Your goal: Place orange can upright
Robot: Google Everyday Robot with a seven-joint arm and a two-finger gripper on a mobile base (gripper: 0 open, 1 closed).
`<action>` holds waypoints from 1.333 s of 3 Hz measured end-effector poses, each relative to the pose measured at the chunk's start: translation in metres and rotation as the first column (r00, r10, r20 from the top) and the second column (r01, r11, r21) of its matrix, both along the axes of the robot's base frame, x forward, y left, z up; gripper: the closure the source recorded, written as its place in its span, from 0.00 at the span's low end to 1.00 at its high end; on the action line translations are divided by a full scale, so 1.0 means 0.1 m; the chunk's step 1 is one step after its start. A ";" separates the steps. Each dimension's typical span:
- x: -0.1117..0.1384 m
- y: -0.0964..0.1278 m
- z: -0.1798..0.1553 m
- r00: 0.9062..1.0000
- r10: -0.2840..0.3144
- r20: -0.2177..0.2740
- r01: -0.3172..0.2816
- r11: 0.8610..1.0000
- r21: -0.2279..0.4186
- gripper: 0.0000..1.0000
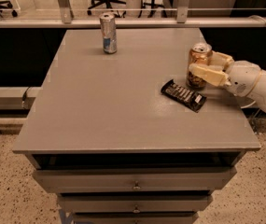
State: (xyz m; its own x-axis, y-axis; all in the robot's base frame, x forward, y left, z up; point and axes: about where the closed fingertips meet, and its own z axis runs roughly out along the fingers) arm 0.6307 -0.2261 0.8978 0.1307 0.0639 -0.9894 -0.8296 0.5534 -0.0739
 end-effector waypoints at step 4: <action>-0.89 -0.68 0.44 0.998 -0.064 0.015 0.066 0.965 -0.252 0.00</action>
Offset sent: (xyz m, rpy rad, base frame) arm -0.0246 -0.0448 -0.0086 -0.1217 -0.0197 0.0060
